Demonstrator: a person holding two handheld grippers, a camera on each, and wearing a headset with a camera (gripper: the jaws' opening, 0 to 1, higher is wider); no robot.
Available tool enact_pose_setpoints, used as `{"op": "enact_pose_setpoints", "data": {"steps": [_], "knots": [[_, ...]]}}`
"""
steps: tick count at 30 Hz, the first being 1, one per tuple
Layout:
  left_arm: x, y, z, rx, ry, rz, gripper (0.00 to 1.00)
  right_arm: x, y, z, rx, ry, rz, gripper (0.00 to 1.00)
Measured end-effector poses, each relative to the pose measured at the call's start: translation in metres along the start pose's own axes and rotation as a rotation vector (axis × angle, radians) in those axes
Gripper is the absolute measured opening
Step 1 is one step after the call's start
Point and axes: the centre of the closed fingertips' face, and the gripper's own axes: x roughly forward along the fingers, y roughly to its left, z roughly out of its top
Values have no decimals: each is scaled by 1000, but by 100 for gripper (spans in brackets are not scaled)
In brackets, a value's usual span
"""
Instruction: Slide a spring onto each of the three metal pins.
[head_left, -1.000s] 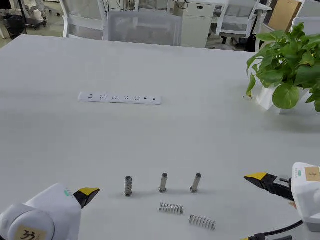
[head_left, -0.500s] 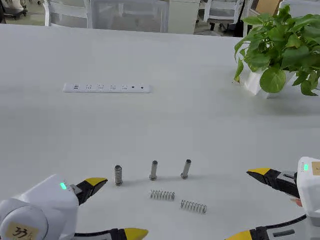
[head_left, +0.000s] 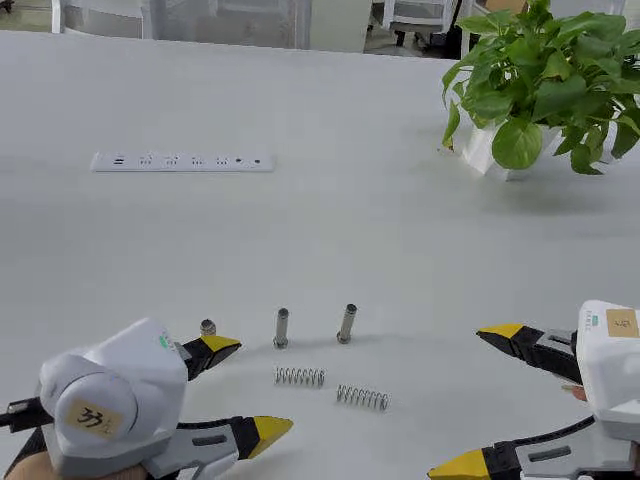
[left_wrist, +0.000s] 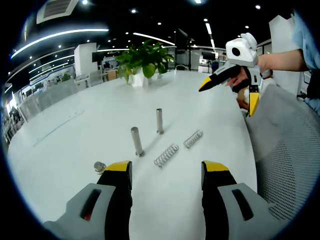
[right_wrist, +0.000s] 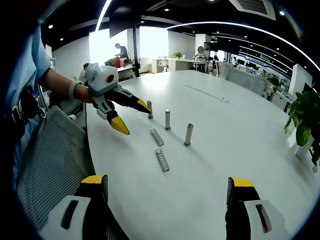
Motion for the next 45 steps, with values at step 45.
{"op": "enact_pose_setpoints", "data": {"steps": [45], "knots": [[42,-4,-17,49,73,-81,23,-16,2,-12,48,2,-51,97]]}}
